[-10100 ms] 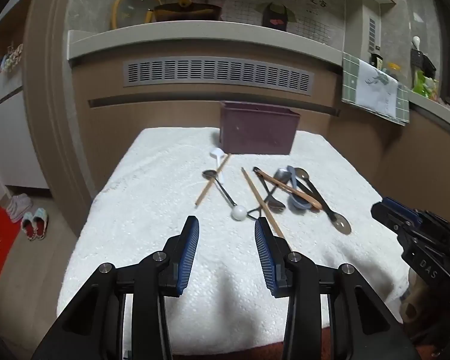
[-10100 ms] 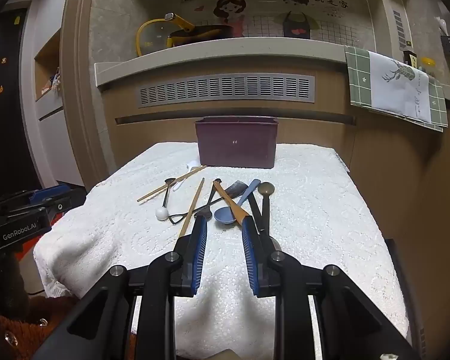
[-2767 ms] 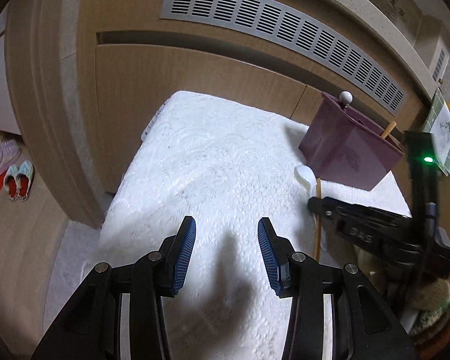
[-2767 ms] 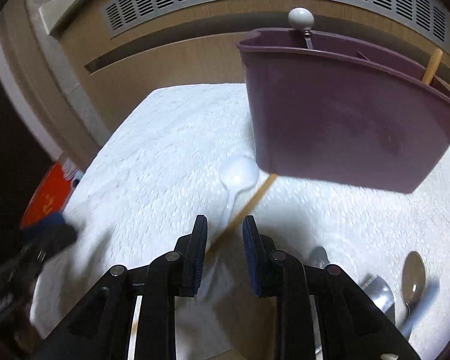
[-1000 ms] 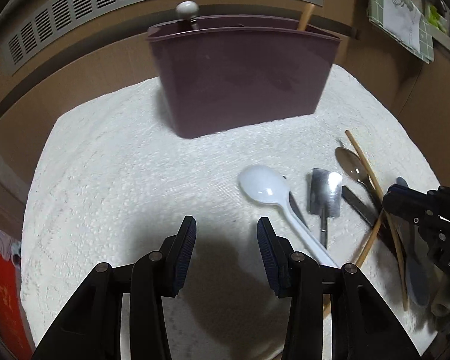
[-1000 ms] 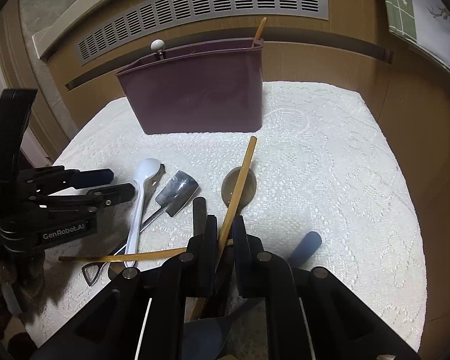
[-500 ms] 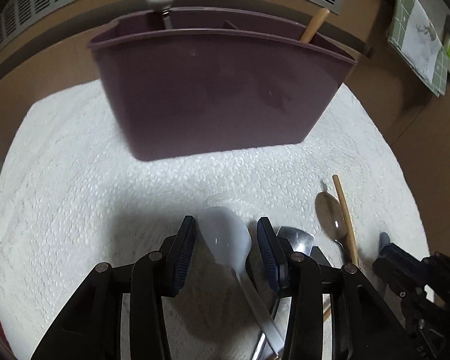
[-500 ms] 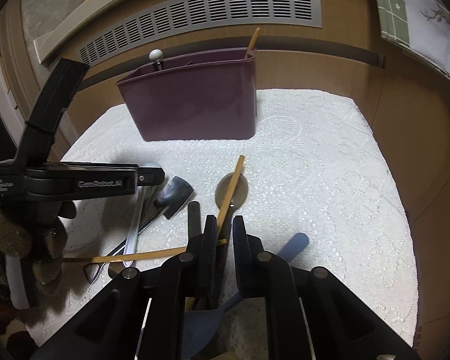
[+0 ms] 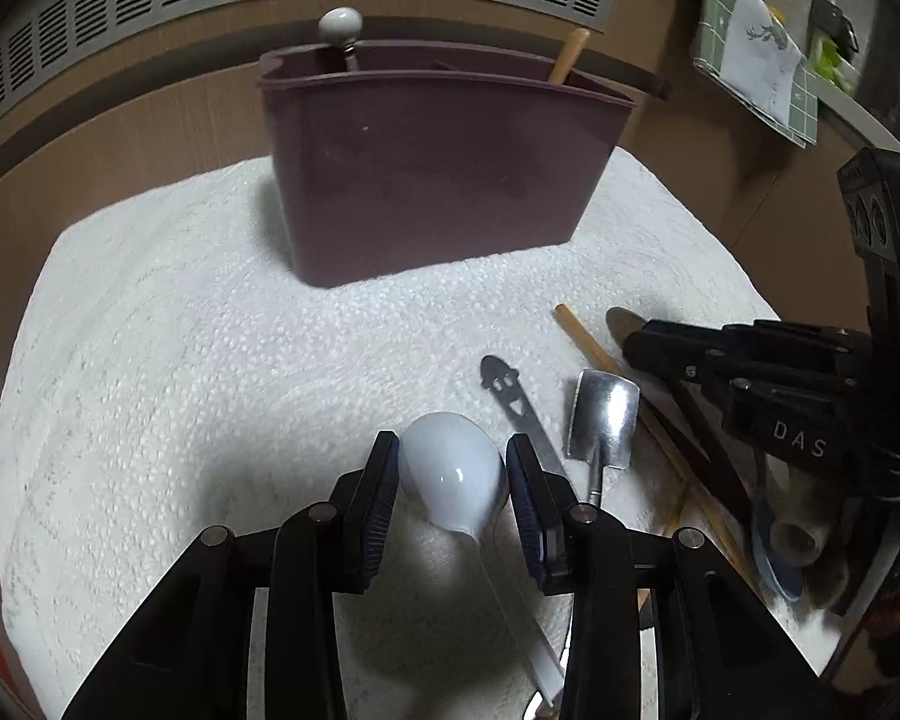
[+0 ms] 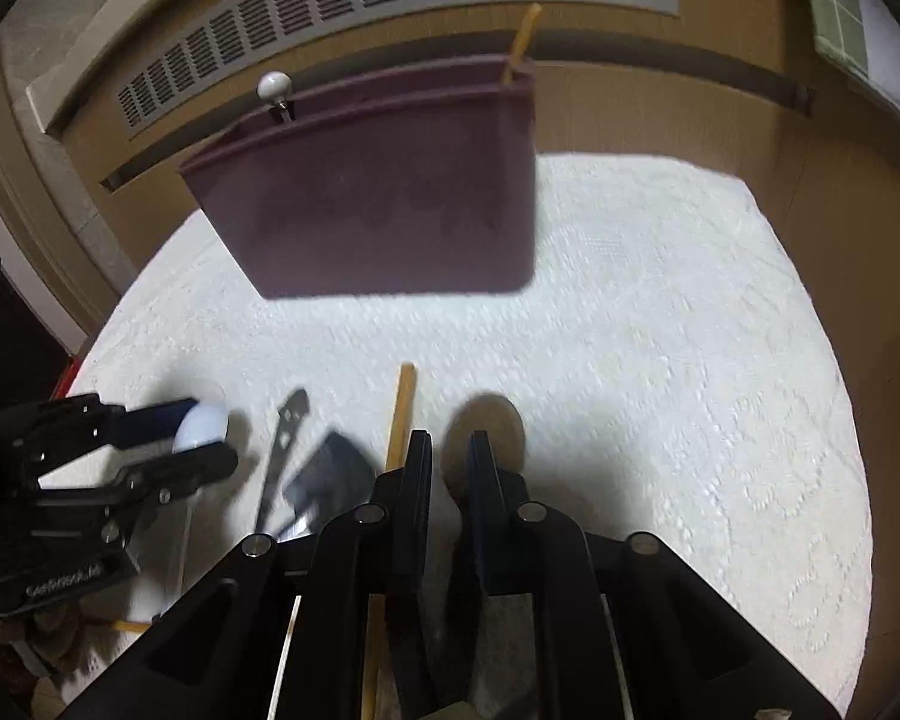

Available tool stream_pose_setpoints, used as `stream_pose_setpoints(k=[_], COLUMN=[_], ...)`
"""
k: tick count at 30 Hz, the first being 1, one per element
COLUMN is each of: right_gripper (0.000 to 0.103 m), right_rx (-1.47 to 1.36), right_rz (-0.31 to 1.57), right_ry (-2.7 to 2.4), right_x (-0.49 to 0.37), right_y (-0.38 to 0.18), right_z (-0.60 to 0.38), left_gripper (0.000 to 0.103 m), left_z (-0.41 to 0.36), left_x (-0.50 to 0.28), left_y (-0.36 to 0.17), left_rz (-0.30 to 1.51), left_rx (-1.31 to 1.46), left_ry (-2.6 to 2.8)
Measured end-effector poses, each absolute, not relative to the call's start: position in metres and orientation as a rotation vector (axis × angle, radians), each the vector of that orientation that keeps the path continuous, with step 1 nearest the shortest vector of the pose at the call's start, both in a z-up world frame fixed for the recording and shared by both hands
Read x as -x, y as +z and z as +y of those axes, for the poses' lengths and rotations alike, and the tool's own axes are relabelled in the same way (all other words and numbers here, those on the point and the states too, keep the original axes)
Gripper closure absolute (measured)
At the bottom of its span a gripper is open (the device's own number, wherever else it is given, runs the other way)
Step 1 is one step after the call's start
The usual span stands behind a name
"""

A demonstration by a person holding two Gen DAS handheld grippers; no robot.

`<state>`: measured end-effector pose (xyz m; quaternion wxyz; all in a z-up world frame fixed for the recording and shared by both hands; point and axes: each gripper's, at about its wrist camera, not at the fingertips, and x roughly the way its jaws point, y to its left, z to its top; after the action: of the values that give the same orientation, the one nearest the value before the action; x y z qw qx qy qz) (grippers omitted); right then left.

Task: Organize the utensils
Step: 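Lift the white plastic spoon with the left tool while the right tool lifts the chopstick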

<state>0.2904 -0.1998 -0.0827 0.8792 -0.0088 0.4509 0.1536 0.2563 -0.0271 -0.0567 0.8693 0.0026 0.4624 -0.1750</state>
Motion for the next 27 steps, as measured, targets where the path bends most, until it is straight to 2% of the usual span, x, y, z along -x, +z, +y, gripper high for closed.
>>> stream_pose_setpoints(k=[3,10,16,27], right_gripper=[0.089,0.089,0.089,0.088], right_rx=[0.008,0.02,0.081,0.105], right_rz=[0.969,0.908,0.908,0.965], right_ry=[0.364,0.393,0.456,0.376], right_x=[-0.289,-0.272,-0.255,-0.288], right_y=[-0.083,-0.07,-0.07,-0.09], right_z=[-0.188,-0.193,-0.19,-0.176], left_gripper=[0.066,0.065,0.065,0.065], left_z=[-0.018,-0.017,0.022,0.023], left_x=[-0.248,-0.249,-0.235,-0.222], left_y=[-0.055,-0.05,-0.027,-0.049], left_rz=[0.967,0.956,0.853,0.959], left_rx=[0.009,0.044,0.194,0.235], left_ry=[-0.349,-0.316,-0.195,-0.215])
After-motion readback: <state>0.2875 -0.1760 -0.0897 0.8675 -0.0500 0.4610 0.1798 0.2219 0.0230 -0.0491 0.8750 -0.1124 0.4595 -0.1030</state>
